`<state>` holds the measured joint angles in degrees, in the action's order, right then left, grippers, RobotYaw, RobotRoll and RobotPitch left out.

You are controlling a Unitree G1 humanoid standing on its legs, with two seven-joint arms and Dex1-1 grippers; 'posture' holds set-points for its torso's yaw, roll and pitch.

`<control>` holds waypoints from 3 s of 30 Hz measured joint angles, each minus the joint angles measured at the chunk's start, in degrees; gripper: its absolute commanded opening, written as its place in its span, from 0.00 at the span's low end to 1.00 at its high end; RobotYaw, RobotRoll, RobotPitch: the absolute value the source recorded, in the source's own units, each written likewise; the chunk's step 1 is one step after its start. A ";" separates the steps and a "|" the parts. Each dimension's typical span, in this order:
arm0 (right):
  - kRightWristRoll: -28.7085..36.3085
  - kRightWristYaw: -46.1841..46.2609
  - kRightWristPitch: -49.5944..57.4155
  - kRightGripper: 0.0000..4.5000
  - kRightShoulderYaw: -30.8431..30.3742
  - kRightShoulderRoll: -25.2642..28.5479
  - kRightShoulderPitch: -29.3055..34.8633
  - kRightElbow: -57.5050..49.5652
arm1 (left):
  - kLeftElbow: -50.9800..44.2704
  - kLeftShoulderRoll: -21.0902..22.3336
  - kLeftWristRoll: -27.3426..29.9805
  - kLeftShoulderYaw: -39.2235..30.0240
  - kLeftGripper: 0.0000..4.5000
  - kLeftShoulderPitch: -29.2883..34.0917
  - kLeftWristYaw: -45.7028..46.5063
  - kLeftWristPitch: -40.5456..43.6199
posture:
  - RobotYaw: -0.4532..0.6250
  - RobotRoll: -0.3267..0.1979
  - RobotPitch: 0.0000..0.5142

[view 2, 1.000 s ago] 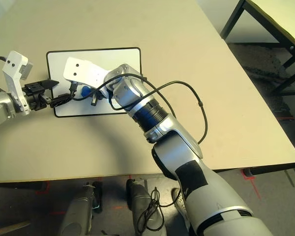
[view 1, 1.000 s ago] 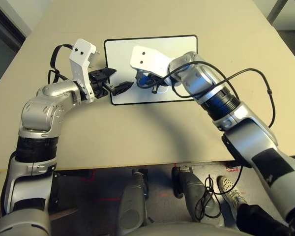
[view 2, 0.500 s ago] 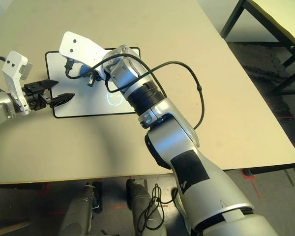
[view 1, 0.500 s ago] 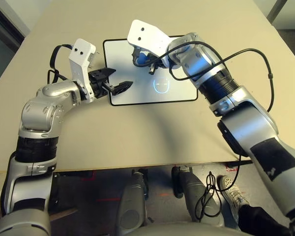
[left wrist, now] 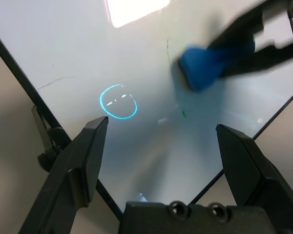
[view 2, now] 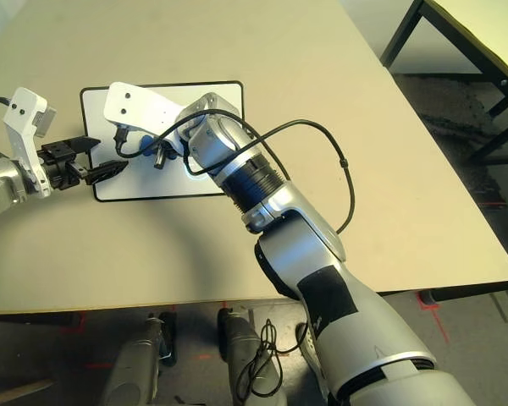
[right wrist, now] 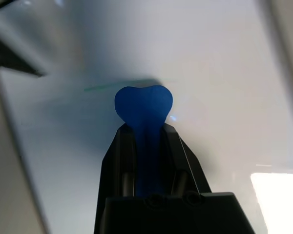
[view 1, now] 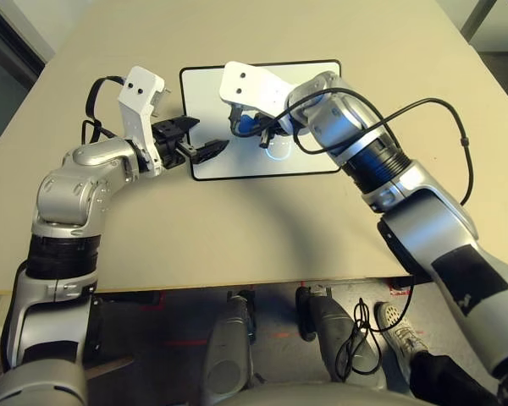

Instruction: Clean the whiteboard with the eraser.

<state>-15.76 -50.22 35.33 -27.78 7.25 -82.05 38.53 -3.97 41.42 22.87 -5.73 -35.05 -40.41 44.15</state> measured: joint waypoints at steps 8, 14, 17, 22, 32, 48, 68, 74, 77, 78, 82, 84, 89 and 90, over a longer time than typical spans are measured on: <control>-0.04 1.09 -2.18 0.13 1.69 -0.48 -2.28 4.42 | 0.02 0.00 0.02 0.00 1.00 -0.02 -0.01 0.05 | 0.47 0.62 0.49; -0.86 -4.15 2.39 0.13 -2.02 -0.16 3.78 -5.35 | 0.00 0.00 0.03 0.02 1.00 -0.04 -0.01 0.15 | 0.47 0.62 0.49; -1.21 -6.11 4.57 0.13 -4.23 0.28 6.37 -9.67 | 0.00 0.00 0.02 0.02 1.00 -0.04 0.00 0.24 | 0.48 0.62 0.49; -1.39 -4.84 4.25 0.13 -4.43 -0.03 4.35 -7.56 | -0.02 -0.02 0.03 0.02 1.00 -0.07 0.03 0.34 | 0.47 0.62 0.48; -0.72 1.48 -1.86 0.13 0.76 -2.68 -3.87 4.71 | -0.60 -0.21 0.10 0.03 1.00 -0.06 0.17 0.89 | 0.47 0.62 0.49; -2.31 -5.78 5.61 0.13 -6.14 -1.90 6.23 -9.21 | -0.73 -0.62 0.17 -0.19 1.00 0.44 0.58 1.19 | 0.47 0.62 0.50; -1.63 -3.93 3.30 0.13 -2.75 -4.20 3.53 -4.12 | -0.66 -0.43 0.17 -0.19 1.00 0.46 0.29 1.19 | 0.47 0.62 0.52; -2.38 -5.98 7.80 0.13 -6.44 -4.76 8.28 -10.75 | -0.64 -0.20 0.17 -0.19 1.00 0.45 0.05 1.24 | 0.47 0.62 0.51; -2.53 -5.76 7.53 0.13 -6.44 -4.47 7.96 -10.33 | -0.64 0.12 0.16 -0.18 1.00 0.45 0.00 1.38 | 0.47 0.62 0.51; -2.51 -5.59 7.16 0.13 -6.43 -4.43 7.36 -9.44 | -0.64 0.24 0.16 -0.18 1.00 0.47 -0.01 1.47 | 0.47 0.62 0.51; -2.48 -3.16 4.55 0.13 -4.45 -4.37 1.69 -4.17 | -0.69 0.40 0.17 -0.13 1.00 0.54 -0.14 2.03 | 0.47 0.62 0.51; -2.42 -2.08 3.22 0.13 -3.57 -4.31 -0.12 -2.36 | -0.82 0.49 0.17 -0.12 1.00 0.58 -0.30 2.35 | 0.47 0.62 0.51; -2.36 -1.53 1.62 0.13 -2.66 -4.65 -0.57 0.45 | -1.74 0.80 0.18 0.10 1.00 1.05 -1.00 3.34 | 0.47 0.62 0.51; -2.49 -1.91 1.66 0.13 -2.72 -4.63 -0.29 0.03 | -1.92 0.84 0.19 0.16 1.00 1.14 -1.08 3.56 | 0.47 0.62 0.51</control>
<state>-18.25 -52.12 36.99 -30.50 2.62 -82.35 38.56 -5.88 42.25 23.06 -5.57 -33.91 -41.49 47.72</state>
